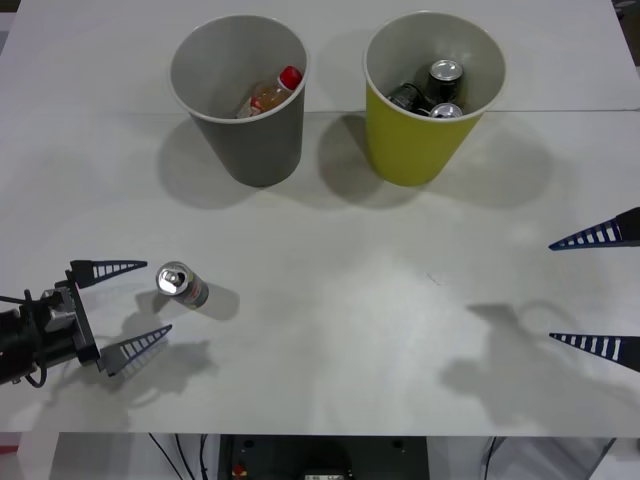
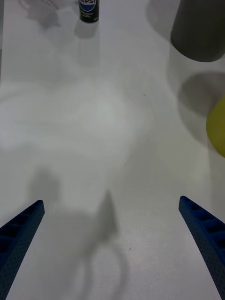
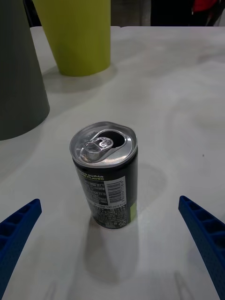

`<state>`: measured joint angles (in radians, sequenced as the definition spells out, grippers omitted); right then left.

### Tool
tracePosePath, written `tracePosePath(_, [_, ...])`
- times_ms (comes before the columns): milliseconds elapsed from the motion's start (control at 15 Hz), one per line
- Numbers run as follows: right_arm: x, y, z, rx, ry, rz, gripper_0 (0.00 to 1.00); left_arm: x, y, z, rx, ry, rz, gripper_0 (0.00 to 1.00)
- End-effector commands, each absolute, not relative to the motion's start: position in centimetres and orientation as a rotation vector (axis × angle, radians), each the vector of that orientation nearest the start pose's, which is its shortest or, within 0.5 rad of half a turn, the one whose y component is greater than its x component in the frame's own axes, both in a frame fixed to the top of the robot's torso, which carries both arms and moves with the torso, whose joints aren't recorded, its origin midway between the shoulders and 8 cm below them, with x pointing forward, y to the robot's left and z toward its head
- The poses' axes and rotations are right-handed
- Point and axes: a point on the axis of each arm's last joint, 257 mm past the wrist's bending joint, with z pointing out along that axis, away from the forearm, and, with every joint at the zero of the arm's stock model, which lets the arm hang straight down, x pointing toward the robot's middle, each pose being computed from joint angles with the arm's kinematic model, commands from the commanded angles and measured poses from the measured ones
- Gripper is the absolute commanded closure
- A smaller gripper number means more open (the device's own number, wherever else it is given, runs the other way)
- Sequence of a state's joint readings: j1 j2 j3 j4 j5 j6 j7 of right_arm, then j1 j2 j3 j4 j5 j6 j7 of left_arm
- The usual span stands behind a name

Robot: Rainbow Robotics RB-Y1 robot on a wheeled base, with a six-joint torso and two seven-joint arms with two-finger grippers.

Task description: Put the can into the green bin and the plastic bottle into the gray bin

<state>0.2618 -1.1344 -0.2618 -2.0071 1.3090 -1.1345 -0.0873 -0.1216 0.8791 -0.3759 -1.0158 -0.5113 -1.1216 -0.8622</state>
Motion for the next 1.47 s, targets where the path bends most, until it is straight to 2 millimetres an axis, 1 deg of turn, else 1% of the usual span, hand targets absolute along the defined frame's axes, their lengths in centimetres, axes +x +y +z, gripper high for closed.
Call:
tracePosePath(67, [34.1, -28.6, -16.7, -1.634, 1.596, 0.209, 0.00, 41.5, 27.8, -28.9, 1.087, 1.386, -0.422, 0.00])
tracePosePath(400, [34.1, -28.6, -16.7, -1.634, 1.596, 0.209, 0.00, 42.8, 25.9, -29.6, 1.022, 1.384, -0.449, 0.00])
tracePosePath(667, [34.1, -28.6, -16.7, -1.634, 1.596, 0.209, 0.00, 43.5, 24.2, -29.7, 0.984, 1.371, -0.471, 0.00])
tracePosePath(933, [34.1, -28.6, -16.7, -1.634, 1.596, 0.209, 0.00, 44.4, 23.3, -29.7, 0.964, 1.366, -0.479, 0.00])
tracePosePath(1133, [34.1, -28.6, -16.7, -1.634, 1.596, 0.209, 0.00, 44.6, 22.6, -29.7, 0.957, 1.359, -0.489, 0.00])
tracePosePath(1200, [34.1, -28.6, -16.7, -1.634, 1.596, 0.209, 0.00, 44.5, 22.6, -29.7, 0.955, 1.360, -0.491, 0.54])
tracePosePath(1267, [34.1, -28.6, -16.7, -1.634, 1.596, 0.209, 0.00, 44.5, 22.6, -29.7, 0.955, 1.360, -0.491, 0.87])
tracePosePath(1333, [34.1, -28.6, -16.7, -1.634, 1.596, 0.209, 0.00, 44.6, 22.6, -29.7, 0.956, 1.359, -0.490, 0.97])
tracePosePath(1400, [34.1, -28.6, -16.7, -1.634, 1.596, 0.209, 0.00, 44.5, 22.6, -29.7, 0.954, 1.361, -0.492, 1.00])
tracePosePath(1467, [34.1, -28.6, -16.7, -1.634, 1.596, 0.209, 0.00, 44.5, 22.6, -29.7, 0.953, 1.362, -0.493, 1.00])
